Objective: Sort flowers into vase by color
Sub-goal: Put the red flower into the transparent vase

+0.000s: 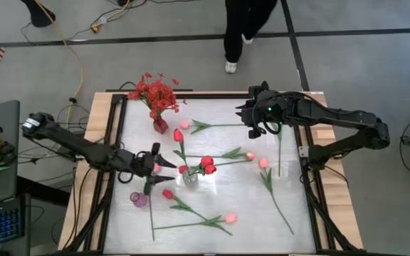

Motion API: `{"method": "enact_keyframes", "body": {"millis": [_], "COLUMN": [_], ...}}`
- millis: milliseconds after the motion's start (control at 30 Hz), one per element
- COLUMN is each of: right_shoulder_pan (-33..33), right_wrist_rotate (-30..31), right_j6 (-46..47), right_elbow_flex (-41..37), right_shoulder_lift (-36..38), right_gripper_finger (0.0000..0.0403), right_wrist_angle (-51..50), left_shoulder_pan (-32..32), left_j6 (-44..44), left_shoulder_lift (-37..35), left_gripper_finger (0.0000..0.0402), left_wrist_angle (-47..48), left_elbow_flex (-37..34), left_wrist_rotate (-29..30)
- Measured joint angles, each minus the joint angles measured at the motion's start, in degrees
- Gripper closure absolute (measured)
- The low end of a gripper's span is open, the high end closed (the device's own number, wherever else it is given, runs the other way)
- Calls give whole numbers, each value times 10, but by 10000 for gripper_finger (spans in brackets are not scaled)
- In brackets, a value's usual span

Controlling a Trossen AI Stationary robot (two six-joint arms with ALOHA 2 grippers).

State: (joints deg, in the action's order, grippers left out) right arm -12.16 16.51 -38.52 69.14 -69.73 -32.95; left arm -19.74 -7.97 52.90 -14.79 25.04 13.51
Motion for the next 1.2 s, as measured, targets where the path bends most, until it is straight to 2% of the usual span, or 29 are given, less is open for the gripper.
{"method": "enact_keyframes", "body": {"millis": [100,233,300,400,600,733,1000,1100,1200], "right_shoulder_pan": [0,0,1,8,45,109,319,396,451], "right_wrist_rotate": [0,0,0,0,0,0,17,31,61], "right_j6": [2,31,76,202,406,534,826,933,994], "right_elbow_flex": [0,0,0,0,0,0,0,-1,-1], "right_shoulder_lift": [0,0,0,0,0,0,-34,-77,-133], "right_gripper_finger": [295,295,295,295,295,295,295,295,295], "right_wrist_angle": [0,-1,-1,-16,-151,-225,-232,-225,-174], "left_shoulder_pan": [-16,-30,-31,-31,-31,-31,-31,-31,-31], "left_j6": [-30,-78,-102,-120,-111,-94,-68,-56,-47], "left_shoulder_lift": [-29,-28,-16,0,3,-7,-12,-14,-16], "left_gripper_finger": [216,222,223,223,223,223,223,223,223], "left_wrist_angle": [166,368,453,546,624,644,650,653,655], "left_elbow_flex": [64,160,199,238,257,257,257,257,257], "left_wrist_rotate": [25,37,38,39,50,54,51,35,20]}}
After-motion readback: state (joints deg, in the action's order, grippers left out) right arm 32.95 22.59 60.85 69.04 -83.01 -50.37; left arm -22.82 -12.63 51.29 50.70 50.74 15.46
